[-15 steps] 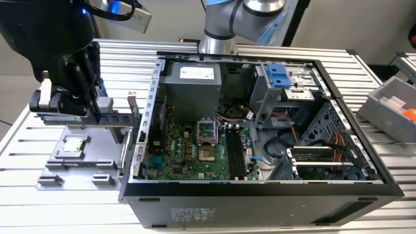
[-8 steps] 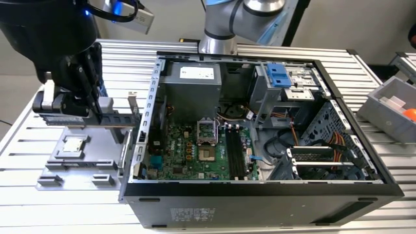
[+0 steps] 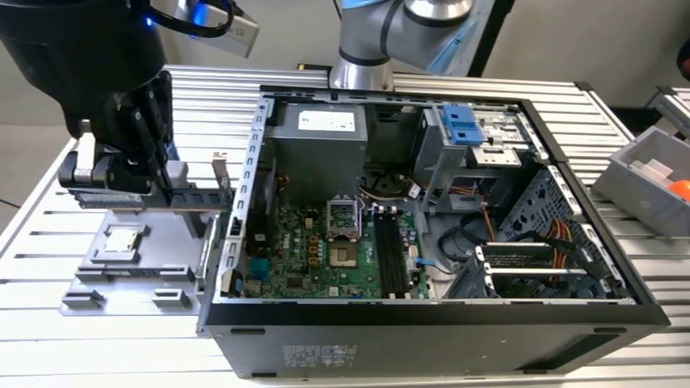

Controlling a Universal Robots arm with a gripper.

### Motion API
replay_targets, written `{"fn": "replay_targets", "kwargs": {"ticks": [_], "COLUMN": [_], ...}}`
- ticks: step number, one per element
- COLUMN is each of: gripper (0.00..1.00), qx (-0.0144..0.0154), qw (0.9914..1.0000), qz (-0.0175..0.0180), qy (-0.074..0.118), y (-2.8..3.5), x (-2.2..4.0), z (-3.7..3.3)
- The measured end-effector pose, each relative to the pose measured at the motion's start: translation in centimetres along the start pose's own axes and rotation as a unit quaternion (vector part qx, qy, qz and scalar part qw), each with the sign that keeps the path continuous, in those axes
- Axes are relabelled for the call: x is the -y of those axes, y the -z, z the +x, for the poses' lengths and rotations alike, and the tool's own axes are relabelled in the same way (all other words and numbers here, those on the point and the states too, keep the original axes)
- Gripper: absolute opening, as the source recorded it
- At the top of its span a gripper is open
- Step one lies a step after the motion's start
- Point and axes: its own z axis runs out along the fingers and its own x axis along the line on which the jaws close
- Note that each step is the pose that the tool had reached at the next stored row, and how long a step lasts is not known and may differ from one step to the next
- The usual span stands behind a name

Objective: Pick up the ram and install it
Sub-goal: 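Pick up the ram and move it above insertion slot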

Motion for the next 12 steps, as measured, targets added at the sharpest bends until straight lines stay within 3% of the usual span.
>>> {"fn": "replay_targets", "kwargs": {"ticks": [12], "gripper": [0.00], "qx": [0.0000], "qw": [1.00000], "qz": [0.0000], "qy": [0.000], "y": [0.02], "x": [0.71], "z": [-0.01]}}
